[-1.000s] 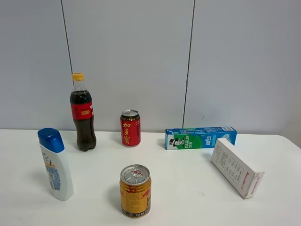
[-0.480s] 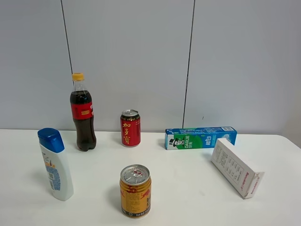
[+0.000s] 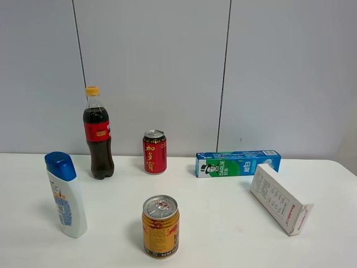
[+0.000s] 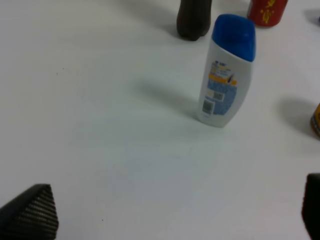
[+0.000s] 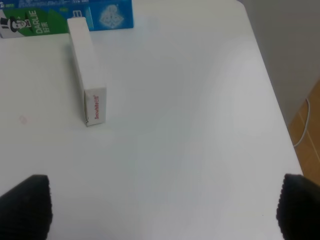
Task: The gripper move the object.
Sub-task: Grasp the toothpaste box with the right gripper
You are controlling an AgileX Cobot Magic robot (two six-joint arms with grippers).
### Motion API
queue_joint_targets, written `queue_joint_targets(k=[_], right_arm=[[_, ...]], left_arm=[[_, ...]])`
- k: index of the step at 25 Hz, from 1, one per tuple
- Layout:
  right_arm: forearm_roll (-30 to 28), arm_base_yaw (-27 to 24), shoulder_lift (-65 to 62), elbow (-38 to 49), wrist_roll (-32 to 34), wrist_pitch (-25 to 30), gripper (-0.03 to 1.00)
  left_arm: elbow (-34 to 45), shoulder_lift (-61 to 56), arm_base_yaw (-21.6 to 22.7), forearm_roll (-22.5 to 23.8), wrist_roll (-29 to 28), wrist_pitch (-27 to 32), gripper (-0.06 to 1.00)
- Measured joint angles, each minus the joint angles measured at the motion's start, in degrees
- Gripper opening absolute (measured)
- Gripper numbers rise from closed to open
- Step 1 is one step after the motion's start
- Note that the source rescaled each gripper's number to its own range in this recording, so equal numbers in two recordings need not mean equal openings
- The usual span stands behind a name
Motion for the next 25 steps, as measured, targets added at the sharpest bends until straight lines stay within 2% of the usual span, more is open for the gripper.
queue_joint_targets(k=[9, 13, 21, 25], right_arm=[[0.2, 0.0, 0.0, -0.2, 0.0, 0.0, 0.84], [0.2, 0.0, 1.4, -4.8, -0.1, 0.0, 0.84], [0.8, 0.0, 16.9, -17.4, -6.2, -0.4, 0.84], [0.8, 0.0, 25.3, -21.0, -9.5, -2.9, 0.84]], left_arm=[[0.0, 0.0, 0.0, 0.0, 0.0, 0.0, 1.0], [0.0, 0.0, 0.0, 0.0, 0.0, 0.0, 1.0], [0.0, 0.0, 0.0, 0.0, 0.0, 0.0, 1.0], [0.0, 0.0, 0.0, 0.0, 0.0, 0.0, 1.0]])
